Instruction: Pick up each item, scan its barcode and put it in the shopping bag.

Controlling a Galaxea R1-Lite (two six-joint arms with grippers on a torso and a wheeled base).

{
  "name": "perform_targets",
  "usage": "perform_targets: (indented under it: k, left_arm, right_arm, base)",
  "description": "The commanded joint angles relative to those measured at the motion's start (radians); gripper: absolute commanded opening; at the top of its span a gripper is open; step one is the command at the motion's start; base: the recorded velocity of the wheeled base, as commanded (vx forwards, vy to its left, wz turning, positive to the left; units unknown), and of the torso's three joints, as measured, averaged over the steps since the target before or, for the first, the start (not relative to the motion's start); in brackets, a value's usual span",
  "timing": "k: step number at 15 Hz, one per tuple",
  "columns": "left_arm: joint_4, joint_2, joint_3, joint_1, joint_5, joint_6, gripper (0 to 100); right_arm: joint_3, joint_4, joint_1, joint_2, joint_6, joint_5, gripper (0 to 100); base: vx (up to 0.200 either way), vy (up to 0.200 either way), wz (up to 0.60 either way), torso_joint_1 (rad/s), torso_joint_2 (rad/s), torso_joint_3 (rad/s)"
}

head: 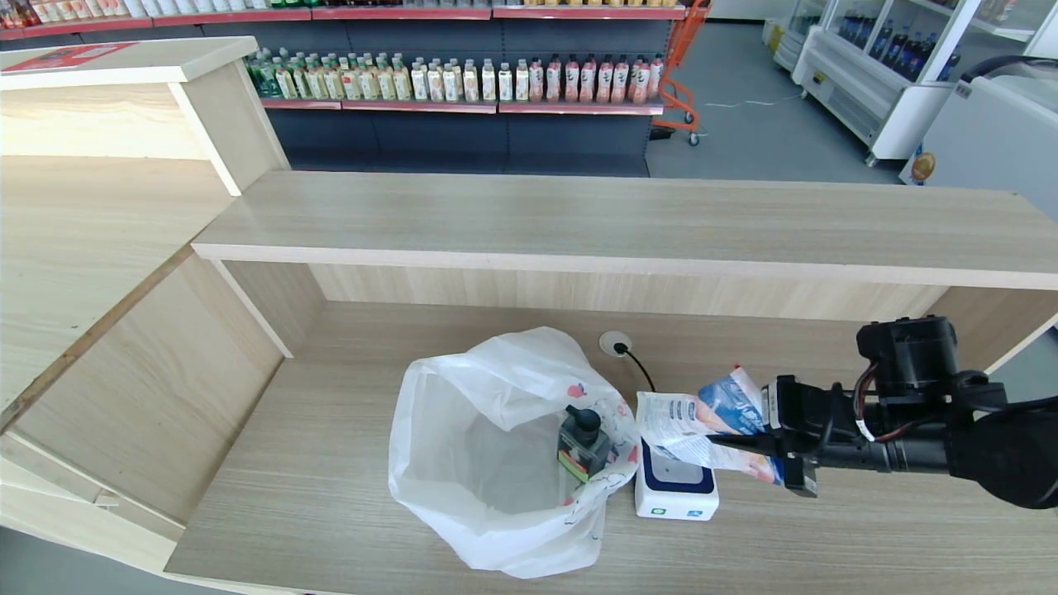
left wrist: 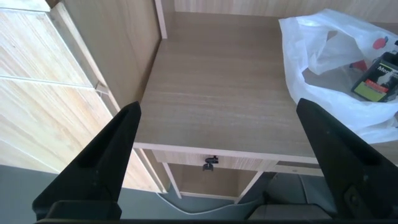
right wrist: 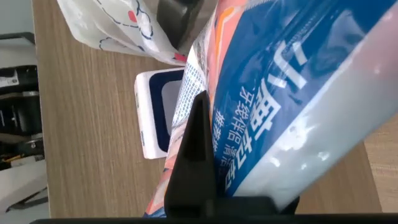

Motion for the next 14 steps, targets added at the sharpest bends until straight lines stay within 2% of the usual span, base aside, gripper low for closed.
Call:
perform_targets:
  k: [1, 6, 14]
  left_arm:
    - [0.000, 0.000, 0.000, 0.000, 0.001, -0.002, 100]
    - [0.000, 0.000, 0.000, 0.000, 0.001, -0.002, 100]
    - [0.000, 0.000, 0.000, 0.000, 0.001, 0.000, 100]
  right_arm:
    - [-0.004, -0.022, 0.005, 0.050, -0.004, 0.000, 0]
    - [-0.013, -0.076, 0.008, 0.094, -0.006, 0.008, 0]
    - [-0.015, -0.077, 0.006, 0.082, 0.002, 0.014, 0]
  base:
    - [0.000, 0.000, 0.00, 0.000, 0.00, 0.000]
    - [0.000, 0.000, 0.00, 0.000, 0.00, 0.000]
    - [0.000, 0.000, 0.00, 0.000, 0.00, 0.000]
